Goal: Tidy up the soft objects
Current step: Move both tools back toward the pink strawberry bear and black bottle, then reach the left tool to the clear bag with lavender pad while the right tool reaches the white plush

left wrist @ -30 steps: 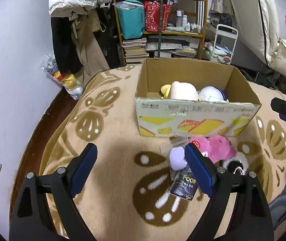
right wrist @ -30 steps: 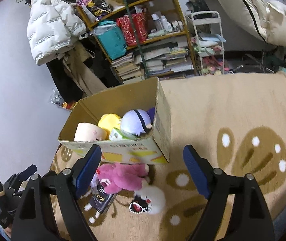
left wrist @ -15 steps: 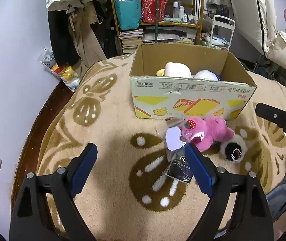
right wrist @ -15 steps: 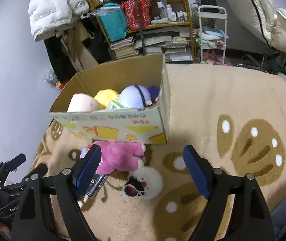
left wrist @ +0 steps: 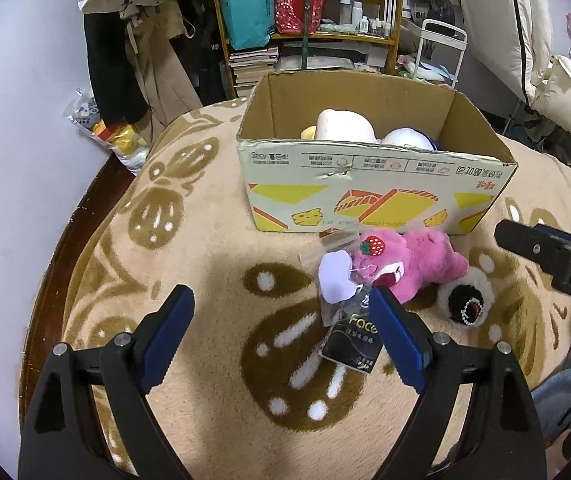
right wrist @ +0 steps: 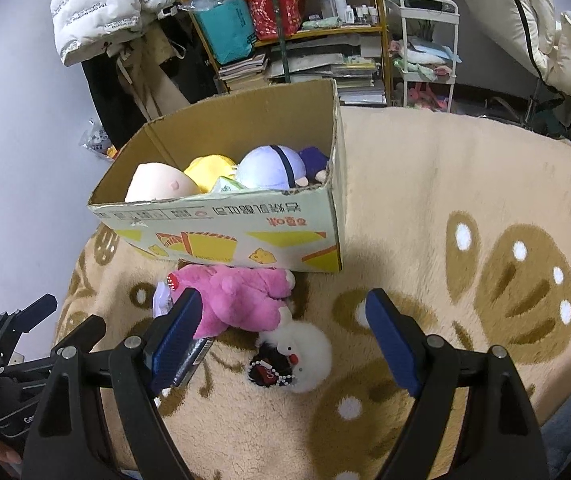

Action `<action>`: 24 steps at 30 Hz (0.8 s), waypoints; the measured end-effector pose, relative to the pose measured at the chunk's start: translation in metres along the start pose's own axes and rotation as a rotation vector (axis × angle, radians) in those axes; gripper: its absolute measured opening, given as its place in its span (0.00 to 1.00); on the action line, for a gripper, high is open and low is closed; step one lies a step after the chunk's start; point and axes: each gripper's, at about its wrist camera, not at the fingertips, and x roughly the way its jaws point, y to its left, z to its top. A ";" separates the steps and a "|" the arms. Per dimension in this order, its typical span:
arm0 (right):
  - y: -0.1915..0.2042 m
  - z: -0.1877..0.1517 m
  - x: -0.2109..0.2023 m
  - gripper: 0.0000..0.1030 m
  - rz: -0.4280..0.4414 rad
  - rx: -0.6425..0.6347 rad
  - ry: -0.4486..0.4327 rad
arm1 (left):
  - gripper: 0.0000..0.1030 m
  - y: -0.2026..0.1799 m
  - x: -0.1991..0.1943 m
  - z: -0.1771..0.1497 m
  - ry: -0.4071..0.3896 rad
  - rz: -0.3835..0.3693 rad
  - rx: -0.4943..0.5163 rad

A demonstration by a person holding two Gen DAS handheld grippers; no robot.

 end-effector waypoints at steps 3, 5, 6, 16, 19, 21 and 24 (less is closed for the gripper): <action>0.000 0.000 0.006 0.85 0.004 -0.002 0.026 | 0.85 -0.001 0.006 0.003 0.005 -0.004 -0.004; 0.001 0.000 0.009 0.85 0.003 -0.002 0.038 | 0.85 -0.003 0.010 0.004 0.012 -0.008 -0.011; 0.002 0.000 0.010 0.85 0.002 -0.002 0.044 | 0.85 -0.002 0.013 0.005 0.019 -0.018 -0.018; 0.000 0.000 0.028 0.85 -0.026 -0.010 0.122 | 0.85 -0.007 0.040 0.006 0.064 -0.040 -0.026; -0.004 -0.001 0.032 0.85 -0.025 0.005 0.150 | 0.85 -0.009 0.048 0.005 0.072 -0.036 -0.032; -0.007 -0.002 0.035 0.85 -0.026 0.009 0.166 | 0.85 -0.009 0.053 0.005 0.083 -0.040 -0.032; -0.010 -0.002 0.042 0.85 -0.016 0.028 0.195 | 0.85 -0.009 0.058 0.003 0.090 -0.059 -0.034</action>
